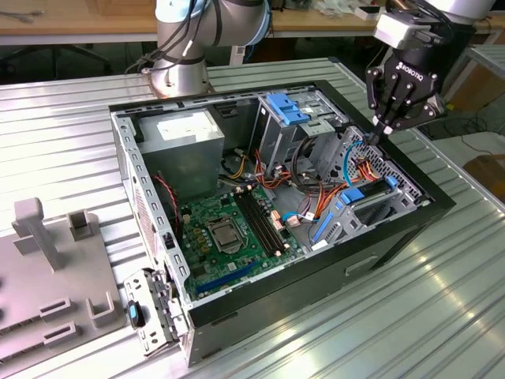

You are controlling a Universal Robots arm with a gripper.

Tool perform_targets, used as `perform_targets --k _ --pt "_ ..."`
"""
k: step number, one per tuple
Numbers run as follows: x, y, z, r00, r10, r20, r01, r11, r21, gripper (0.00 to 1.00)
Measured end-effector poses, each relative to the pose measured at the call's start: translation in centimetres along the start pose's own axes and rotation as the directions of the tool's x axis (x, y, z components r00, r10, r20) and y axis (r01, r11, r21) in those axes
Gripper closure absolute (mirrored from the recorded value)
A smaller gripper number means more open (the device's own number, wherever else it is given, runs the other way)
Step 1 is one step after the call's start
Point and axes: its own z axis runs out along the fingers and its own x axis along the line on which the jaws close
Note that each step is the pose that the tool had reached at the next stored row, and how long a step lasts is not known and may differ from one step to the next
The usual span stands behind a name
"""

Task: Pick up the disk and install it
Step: 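Insert the second disk wire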

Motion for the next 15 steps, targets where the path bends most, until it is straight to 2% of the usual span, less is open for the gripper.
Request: perform_targets --k 3,5,7,11,13,15 --pt "-0.01 0.00 0.00 1.0000 0.000 0.0000 0.000 1.0000 0.0000 0.89" --pt "-0.01 0.00 -0.01 1.0000 0.000 0.0000 0.000 1.0000 0.0000 0.76" --pt "0.01 0.01 -0.29 1.0000 0.000 -0.0006 0.000 1.0000 0.0000 0.64" --pt "-0.31 0.01 -0.53 1.0000 0.000 -0.0006 0.000 1.0000 0.0000 0.64" --pt "-1.08 0.02 -0.60 1.0000 0.000 -0.0005 0.000 1.0000 -0.0001 0.64" --pt "-1.55 0.02 -0.66 1.0000 0.000 -0.0007 0.000 1.0000 0.0000 0.64"
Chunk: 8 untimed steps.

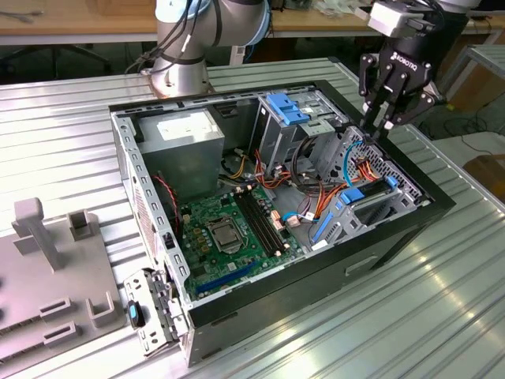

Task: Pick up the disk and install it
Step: 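Insert the second disk wire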

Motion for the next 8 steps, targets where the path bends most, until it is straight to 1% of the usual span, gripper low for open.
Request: perform_targets --k 1,2,4,5,8 --pt "-0.27 0.00 -0.01 1.0000 0.000 0.0002 0.000 1.0000 0.0000 0.64" --pt "-0.39 0.01 0.00 1.0000 0.000 0.0000 0.000 1.0000 0.0000 0.64" --pt "-0.44 0.00 0.18 1.0000 0.000 0.0003 0.000 1.0000 -0.0001 0.64" --pt "-0.49 0.00 0.46 1.0000 0.000 0.0001 0.000 1.0000 -0.0001 0.64" --pt "-0.86 -0.01 0.71 1.0000 0.000 0.0002 0.000 1.0000 0.0000 0.64"
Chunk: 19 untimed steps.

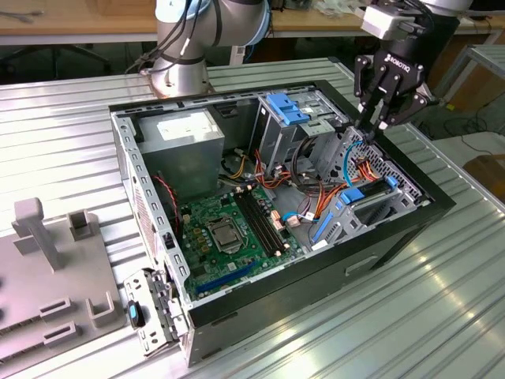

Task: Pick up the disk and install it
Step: 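Insert the second disk wire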

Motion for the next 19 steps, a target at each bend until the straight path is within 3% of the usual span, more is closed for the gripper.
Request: perform_targets --k 4,5,8,9,10,12,14,16,19 --pt "-0.41 -0.01 0.20 1.0000 0.000 0.0001 0.000 1.0000 0.0000 0.64" --pt "-0.42 -0.10 0.28 1.0000 0.000 -0.0062 0.000 1.0000 0.0000 0.64" --pt "-0.43 -0.35 0.33 0.9999 0.003 -0.0121 -0.003 1.0000 -0.0002 0.64" --pt "-0.43 -0.40 0.34 0.9998 0.004 -0.0171 -0.004 1.0000 -0.0003 0.64" --pt "-0.43 -0.48 0.36 0.9994 0.006 -0.0328 -0.006 1.0000 -0.0003 0.64" --pt "-0.43 -0.49 0.37 0.9991 0.007 -0.0430 -0.007 1.0000 -0.0002 0.64" --pt "-0.45 -0.50 0.36 0.9989 0.007 -0.0459 -0.007 1.0000 -0.0002 0.64" --pt "-0.68 -0.50 0.34 0.9979 0.007 -0.0636 -0.007 1.0000 0.0000 0.64" --pt "-0.87 -0.50 0.38 0.9978 0.007 -0.0656 -0.007 1.0000 0.0000 0.64"
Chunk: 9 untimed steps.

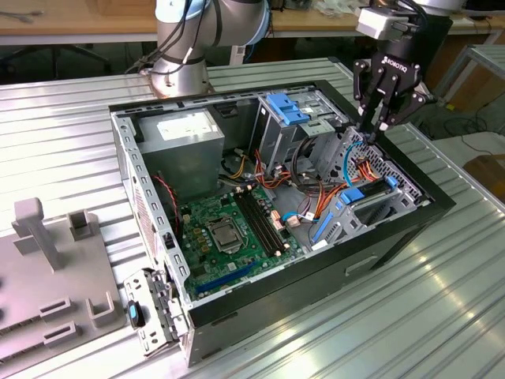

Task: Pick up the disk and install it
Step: 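Insert the second disk wire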

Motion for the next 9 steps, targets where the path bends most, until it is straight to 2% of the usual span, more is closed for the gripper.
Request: perform_targets --k 6,8,9 --pt "-0.20 0.00 0.10 1.0000 0.000 -0.0022 0.000 1.0000 0.0000 0.64" --pt "-0.21 0.00 0.11 1.0000 0.000 -0.0076 0.000 1.0000 0.0001 0.65" --pt "-0.21 0.00 0.13 0.9999 0.000 -0.0111 0.000 1.0000 0.0001 0.72"
